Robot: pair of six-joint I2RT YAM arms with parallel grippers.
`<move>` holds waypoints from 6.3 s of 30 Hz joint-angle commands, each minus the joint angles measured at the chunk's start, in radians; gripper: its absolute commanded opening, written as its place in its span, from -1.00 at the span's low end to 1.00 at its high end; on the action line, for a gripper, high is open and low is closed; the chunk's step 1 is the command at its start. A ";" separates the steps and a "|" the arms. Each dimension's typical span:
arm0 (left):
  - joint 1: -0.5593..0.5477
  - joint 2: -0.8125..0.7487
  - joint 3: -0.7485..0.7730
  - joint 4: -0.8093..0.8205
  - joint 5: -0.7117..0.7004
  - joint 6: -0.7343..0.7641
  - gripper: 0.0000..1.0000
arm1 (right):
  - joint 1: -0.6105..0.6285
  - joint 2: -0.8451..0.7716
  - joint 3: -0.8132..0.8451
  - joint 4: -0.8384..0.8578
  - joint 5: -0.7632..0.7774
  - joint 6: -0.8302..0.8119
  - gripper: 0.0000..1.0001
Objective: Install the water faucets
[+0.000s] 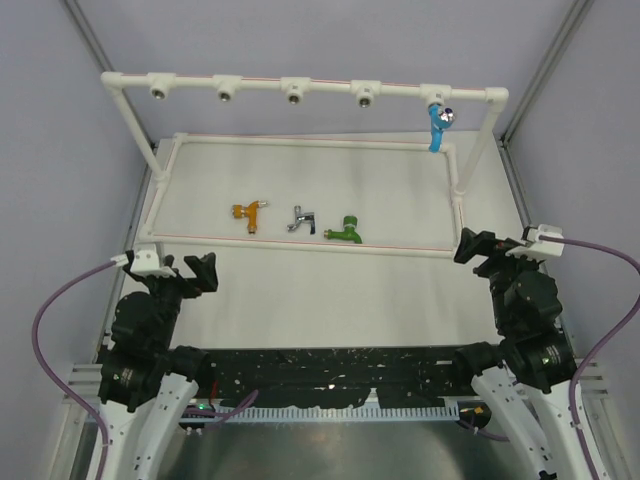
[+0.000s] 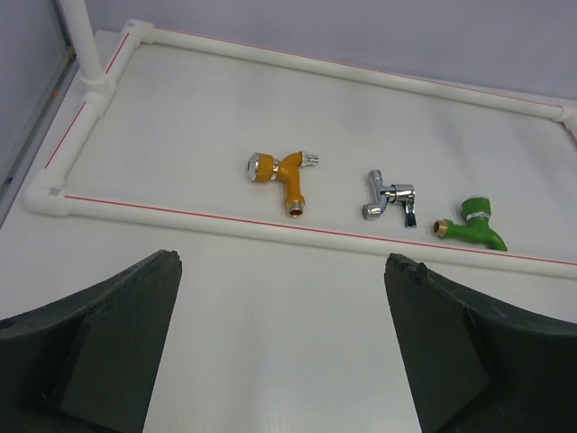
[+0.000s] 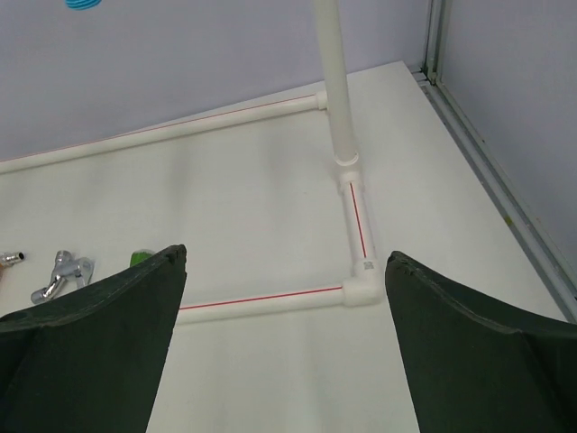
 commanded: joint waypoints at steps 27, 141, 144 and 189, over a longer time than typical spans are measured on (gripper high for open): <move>-0.045 -0.046 -0.052 -0.007 -0.091 -0.107 0.99 | 0.062 1.067 0.015 0.811 -0.537 0.257 1.00; -0.349 0.497 0.113 0.528 1.087 -0.163 -1.00 | 0.429 0.491 -0.039 0.881 -1.237 0.008 0.89; -0.359 0.509 0.106 0.585 1.098 -0.180 -1.00 | 0.453 0.538 0.005 0.886 -1.259 -0.015 0.82; -0.359 0.532 0.220 0.256 0.783 0.008 0.94 | 0.405 0.641 0.041 0.760 -1.126 -0.007 -0.90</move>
